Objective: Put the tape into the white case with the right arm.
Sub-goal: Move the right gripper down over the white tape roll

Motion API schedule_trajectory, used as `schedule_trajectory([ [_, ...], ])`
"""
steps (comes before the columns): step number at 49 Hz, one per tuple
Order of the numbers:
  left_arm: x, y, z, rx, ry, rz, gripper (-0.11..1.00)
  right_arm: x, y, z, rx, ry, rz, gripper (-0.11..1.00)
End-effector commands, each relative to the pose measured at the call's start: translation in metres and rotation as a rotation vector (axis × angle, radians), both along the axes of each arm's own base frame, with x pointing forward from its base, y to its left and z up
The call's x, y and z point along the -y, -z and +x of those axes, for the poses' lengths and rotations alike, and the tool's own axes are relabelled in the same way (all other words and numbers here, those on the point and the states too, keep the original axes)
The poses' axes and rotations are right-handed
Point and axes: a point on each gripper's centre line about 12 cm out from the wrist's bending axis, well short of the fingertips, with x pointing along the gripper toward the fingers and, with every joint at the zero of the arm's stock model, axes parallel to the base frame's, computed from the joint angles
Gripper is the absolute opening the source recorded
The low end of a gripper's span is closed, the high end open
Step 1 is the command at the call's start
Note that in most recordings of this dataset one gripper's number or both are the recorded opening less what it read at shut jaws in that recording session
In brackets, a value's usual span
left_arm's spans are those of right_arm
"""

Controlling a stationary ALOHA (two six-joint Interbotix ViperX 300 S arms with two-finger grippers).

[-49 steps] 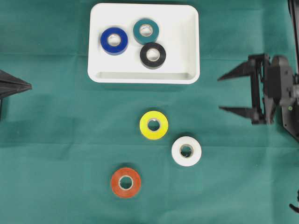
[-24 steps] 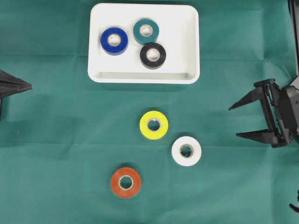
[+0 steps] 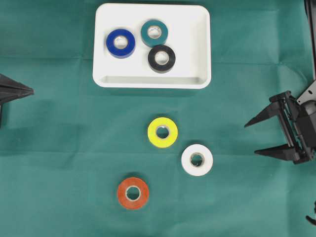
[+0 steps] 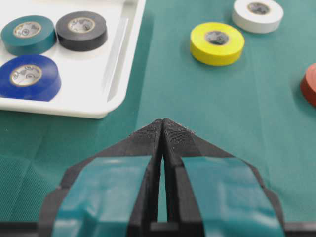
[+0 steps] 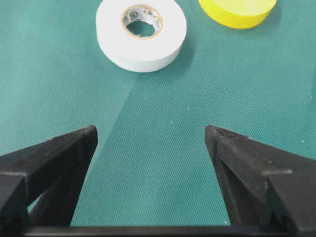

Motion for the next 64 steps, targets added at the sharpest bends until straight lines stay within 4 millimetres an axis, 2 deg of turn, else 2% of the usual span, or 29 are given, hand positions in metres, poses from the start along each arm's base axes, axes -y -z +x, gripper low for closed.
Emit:
schedule_trajectory([
  [1, -0.001, -0.006, 0.001, 0.017, -0.003, 0.001, 0.01, -0.006, -0.01, 0.011, 0.021, -0.022, 0.005, 0.59],
  [12, -0.001, -0.006, 0.001, 0.017, -0.003, 0.003, 0.01, -0.022, -0.009, 0.033, -0.035, -0.068, -0.008, 0.44],
  [26, -0.001, -0.006, 0.001, 0.015, -0.003, 0.001, 0.01, -0.047, 0.001, 0.077, -0.095, -0.123, -0.005, 0.45],
  [36, -0.001, -0.006, 0.001, 0.017, -0.003, 0.001, 0.01, -0.065, 0.012, 0.102, -0.132, -0.153, -0.015, 0.45],
  [51, -0.001, -0.006, 0.001, 0.018, -0.003, 0.0, 0.01, -0.076, 0.019, 0.122, -0.151, -0.165, -0.023, 0.45],
  [64, 0.0, -0.005, 0.001, 0.014, -0.003, 0.0, 0.01, -0.077, 0.02, 0.125, -0.156, -0.162, -0.025, 0.45],
])
